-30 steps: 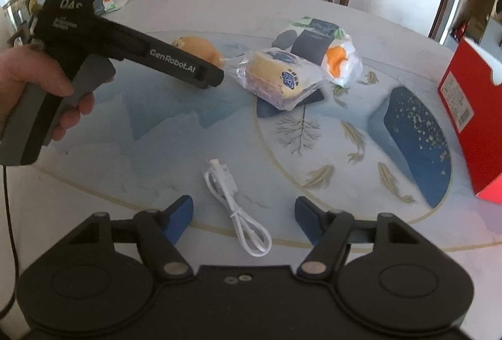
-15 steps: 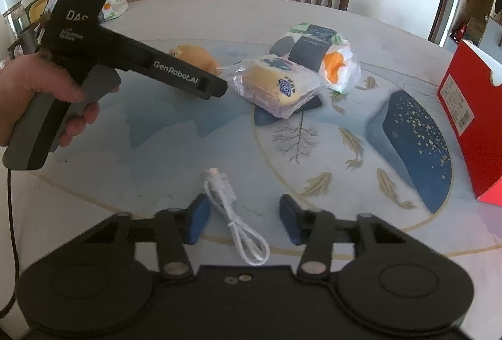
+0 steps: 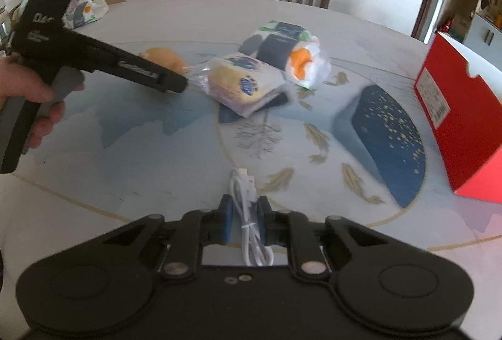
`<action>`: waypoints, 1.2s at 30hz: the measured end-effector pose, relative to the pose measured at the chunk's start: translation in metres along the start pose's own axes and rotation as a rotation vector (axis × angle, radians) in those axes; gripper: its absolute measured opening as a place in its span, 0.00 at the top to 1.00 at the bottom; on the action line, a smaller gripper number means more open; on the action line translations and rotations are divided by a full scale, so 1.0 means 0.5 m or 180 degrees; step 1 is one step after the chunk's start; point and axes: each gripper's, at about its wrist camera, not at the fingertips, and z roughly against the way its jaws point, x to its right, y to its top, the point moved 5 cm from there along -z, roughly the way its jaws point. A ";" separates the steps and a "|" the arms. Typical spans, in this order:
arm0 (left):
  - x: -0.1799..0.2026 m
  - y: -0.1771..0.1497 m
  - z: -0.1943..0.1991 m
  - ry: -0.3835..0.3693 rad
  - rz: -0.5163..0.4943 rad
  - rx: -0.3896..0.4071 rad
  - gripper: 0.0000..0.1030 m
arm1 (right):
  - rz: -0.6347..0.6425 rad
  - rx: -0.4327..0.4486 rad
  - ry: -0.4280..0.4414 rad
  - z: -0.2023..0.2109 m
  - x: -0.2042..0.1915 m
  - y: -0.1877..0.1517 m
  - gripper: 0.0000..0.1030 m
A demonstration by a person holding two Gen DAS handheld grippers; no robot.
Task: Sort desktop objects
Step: 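Grasp the yellow bottle-shaped snack with the left gripper while the right grasps the white cable, then carry the yellow snack and white cable with both grippers over the red box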
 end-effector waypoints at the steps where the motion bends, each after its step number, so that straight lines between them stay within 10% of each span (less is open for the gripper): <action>1: -0.002 -0.001 0.004 0.0005 0.0048 0.0002 0.28 | -0.0026 -0.0008 -0.0011 0.002 0.007 -0.002 0.85; 36: 0.335 0.074 0.161 -0.0465 -0.0264 0.0096 0.28 | -0.0468 0.0216 0.0261 0.124 0.227 0.012 0.87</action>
